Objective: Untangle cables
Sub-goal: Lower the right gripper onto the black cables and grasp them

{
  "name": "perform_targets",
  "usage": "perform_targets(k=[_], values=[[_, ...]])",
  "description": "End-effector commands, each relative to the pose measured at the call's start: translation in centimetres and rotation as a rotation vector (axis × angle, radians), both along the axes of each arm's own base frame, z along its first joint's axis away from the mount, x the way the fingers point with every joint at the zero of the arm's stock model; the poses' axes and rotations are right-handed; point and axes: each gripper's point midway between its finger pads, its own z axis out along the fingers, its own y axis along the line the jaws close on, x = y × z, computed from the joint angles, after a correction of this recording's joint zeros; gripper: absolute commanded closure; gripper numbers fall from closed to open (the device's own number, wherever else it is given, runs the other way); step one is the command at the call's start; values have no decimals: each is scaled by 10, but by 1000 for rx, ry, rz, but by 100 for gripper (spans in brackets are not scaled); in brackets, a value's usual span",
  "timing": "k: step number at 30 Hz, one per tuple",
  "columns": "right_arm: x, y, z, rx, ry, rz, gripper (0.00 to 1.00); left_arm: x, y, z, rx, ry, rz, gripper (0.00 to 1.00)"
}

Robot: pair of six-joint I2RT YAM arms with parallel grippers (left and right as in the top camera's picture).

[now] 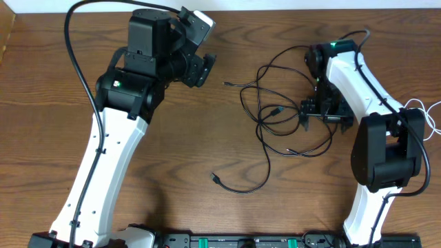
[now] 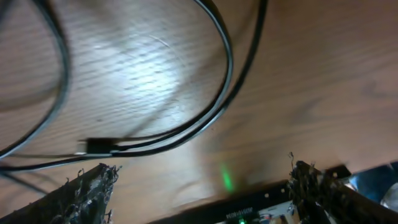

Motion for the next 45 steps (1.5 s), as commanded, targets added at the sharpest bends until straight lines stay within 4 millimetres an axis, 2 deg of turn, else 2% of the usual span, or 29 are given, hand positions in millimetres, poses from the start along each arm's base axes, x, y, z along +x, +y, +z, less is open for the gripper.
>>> perform_targets(k=[1,6,9,13,17,20,23,27,30,35,45], values=[[-7,-7,-9,-58,11,-38,11,4,11,1,14,-11,20,25],[-20,-8,-24,-61,42,-51,12,7,18,2,11,-12,36,25],[-27,-5,-35,-41,55,-61,23,7,18,2,11,-13,35,25],[-34,0,-47,-10,65,-75,25,7,18,2,11,-14,35,25],[-35,0,-48,-7,67,-76,35,7,18,2,11,-13,36,25],[-34,0,-48,-6,66,-76,33,7,18,2,11,-13,36,25],[-34,1,-48,-6,66,-76,39,7,18,2,11,-13,36,25],[-35,2,-48,0,67,-80,38,7,18,2,11,-13,36,25],[-34,2,-48,-1,64,-87,44,7,18,2,11,-13,36,25],[-33,2,-49,1,59,-92,47,7,18,2,11,-13,36,25],[-30,9,-55,34,42,-88,46,7,18,3,10,-15,36,25]])
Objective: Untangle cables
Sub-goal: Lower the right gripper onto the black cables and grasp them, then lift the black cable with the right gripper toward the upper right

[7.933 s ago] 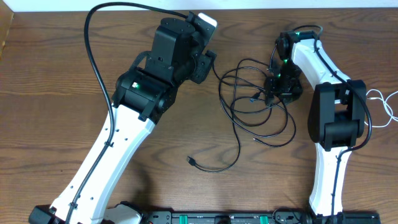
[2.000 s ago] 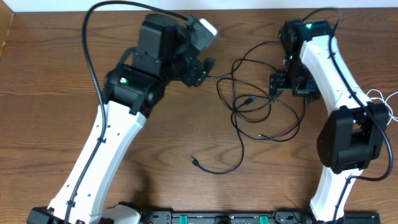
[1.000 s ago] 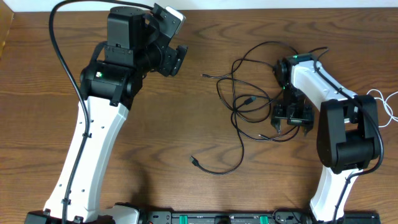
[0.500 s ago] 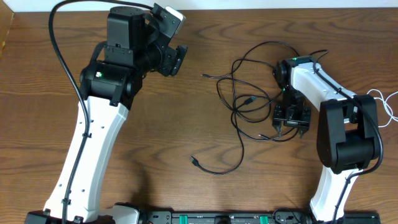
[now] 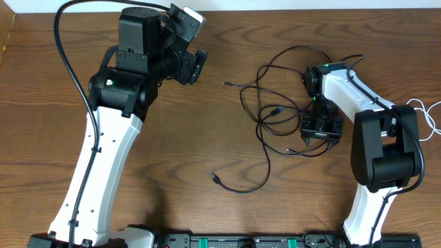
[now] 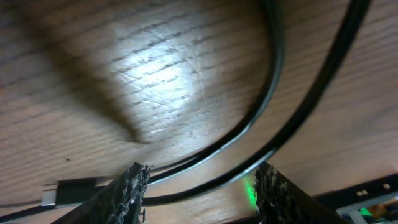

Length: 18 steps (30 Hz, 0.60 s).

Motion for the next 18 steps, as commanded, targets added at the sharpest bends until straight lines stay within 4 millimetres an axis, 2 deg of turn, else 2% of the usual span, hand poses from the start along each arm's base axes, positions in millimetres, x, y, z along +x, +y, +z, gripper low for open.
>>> perform_targets(k=[1,12,18], values=[[-5,3,-4,5,10,-8,46,1,2,2,11,-13,-3,25],[-2,3,-10,12,-7,-1,47,0,2,3,11,-14,-3,25],[-15,7,-27,41,6,-14,53,0,2,3,11,-14,-3,25]])
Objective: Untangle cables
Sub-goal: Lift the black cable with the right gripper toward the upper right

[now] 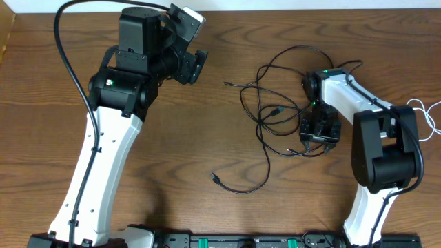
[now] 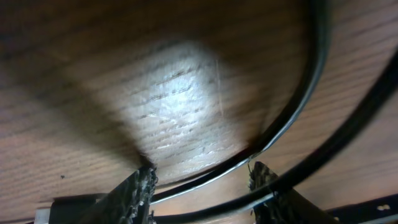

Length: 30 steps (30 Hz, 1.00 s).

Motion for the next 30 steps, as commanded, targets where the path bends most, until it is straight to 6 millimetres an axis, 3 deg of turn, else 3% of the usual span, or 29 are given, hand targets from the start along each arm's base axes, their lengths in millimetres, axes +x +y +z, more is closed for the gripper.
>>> perform_targets(k=[1,3,4,5,13,18,21,25,30], values=[[-12,3,-13,14,24,-6,57,0,2,3,11,-14,-3,25],[-12,5,-14,28,22,-12,66,0,2,3,11,-14,-4,25],[-10,6,-15,38,17,-12,75,0,2,3,11,-14,-4,25],[-9,7,-15,43,12,-12,99,0,2,3,11,-14,-3,25],[14,33,-21,209,-80,25,99,0,2,2,12,-11,-3,25],[50,57,-12,361,-229,50,99,0,2,2,12,-11,-3,25],[76,66,9,448,-343,50,99,0,2,2,12,-11,-3,25],[107,57,52,471,-519,54,99,0,2,2,12,-11,-3,25],[127,43,131,499,-773,129,99,0,2,2,12,-9,-3,25]])
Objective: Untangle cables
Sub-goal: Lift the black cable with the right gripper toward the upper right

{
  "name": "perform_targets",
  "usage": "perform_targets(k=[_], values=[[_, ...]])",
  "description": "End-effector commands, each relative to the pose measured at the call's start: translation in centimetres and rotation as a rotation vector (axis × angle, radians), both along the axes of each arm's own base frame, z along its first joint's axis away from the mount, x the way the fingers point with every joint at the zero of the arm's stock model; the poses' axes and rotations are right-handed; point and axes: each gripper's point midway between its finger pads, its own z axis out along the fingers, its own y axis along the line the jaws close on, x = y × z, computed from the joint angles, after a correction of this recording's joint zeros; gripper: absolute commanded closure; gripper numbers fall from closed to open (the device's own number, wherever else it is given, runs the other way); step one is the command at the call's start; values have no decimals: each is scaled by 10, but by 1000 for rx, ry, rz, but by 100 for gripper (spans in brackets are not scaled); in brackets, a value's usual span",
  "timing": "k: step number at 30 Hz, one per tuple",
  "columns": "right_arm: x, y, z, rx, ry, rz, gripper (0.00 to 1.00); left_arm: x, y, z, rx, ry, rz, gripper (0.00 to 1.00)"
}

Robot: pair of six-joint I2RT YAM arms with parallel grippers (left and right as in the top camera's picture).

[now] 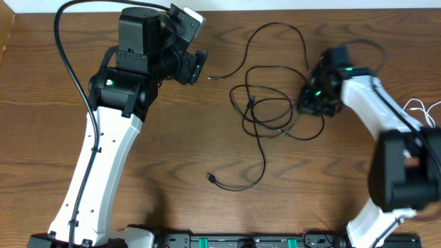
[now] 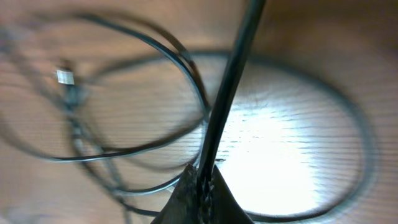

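Note:
Thin black cables (image 1: 265, 103) lie looped over one another in the middle of the brown table. One plug end (image 1: 213, 179) points toward the near edge, and another end (image 1: 211, 78) lies near the left arm. My right gripper (image 1: 313, 100) is at the tangle's right side and shut on a black cable strand (image 2: 231, 87). That strand runs up from between the fingertips (image 2: 186, 193) of the right gripper (image 2: 202, 186). Blurred loops and a small connector (image 2: 64, 76) lie below on the wood. My left gripper (image 1: 196, 67) hovers open at the upper left, away from the cables.
A white cable (image 1: 422, 107) lies at the table's right edge beside the right arm. A black power strip (image 1: 248, 241) runs along the near edge. The left arm's own thick black cable (image 1: 69, 41) arcs over the table's upper left.
The right gripper was down at the table with its jaws open around cable strands. Now it is shut on one strand and stands farther back and higher. The tangle has shifted left and back.
First the right gripper hung open over the tangle's right side, with the left arm a little farther right. Then the left arm stood farther left and stayed, while the right jaws straddled two strands close to the wood. Now one strand is gripped and the loops have been dragged.

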Motion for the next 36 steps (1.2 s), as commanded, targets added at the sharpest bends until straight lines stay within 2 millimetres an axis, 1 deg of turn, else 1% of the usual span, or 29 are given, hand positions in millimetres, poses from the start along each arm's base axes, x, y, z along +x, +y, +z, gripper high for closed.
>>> perform_targets(k=[1,4,7,8,9,13,16,18,19,22,26,28,29,30,34,36], values=[[18,-4,89,51,-274,44,99,0,2,2,12,-9,-3,25],[15,-15,132,66,-386,20,99,0,2,2,9,-7,-1,25],[7,-33,156,39,-439,-23,99,-1,2,2,9,-6,-1,25],[6,-36,161,37,-451,-30,99,-1,2,1,10,-4,-1,25],[4,-42,172,40,-481,-44,99,-1,2,1,8,-1,1,25],[2,-51,201,41,-564,-63,99,-2,1,1,0,4,-5,25],[5,-57,230,36,-643,-74,99,-4,-3,1,-15,8,-27,25],[8,-58,256,44,-707,-72,99,-5,-3,0,-15,13,-27,25],[8,-57,268,56,-736,-60,99,-5,-3,0,-14,14,-27,25],[9,-46,317,113,-855,-5,99,-5,-3,0,-14,14,-27,25],[0,-25,380,232,-999,82,99,-5,-3,0,-14,15,-27,25],[-5,-17,404,291,-1044,112,99,-5,-3,0,-14,14,-27,25],[-9,-11,420,331,-1072,131,99,-5,-3,0,-14,14,-27,25],[-11,-9,430,353,-1090,138,99,-5,-3,0,-14,14,-27,25],[-15,-5,457,406,-1150,148,99,-5,-3,0,-14,12,-28,25],[-19,1,473,461,-1189,176,99,-4,-3,0,-14,11,-28,25]])
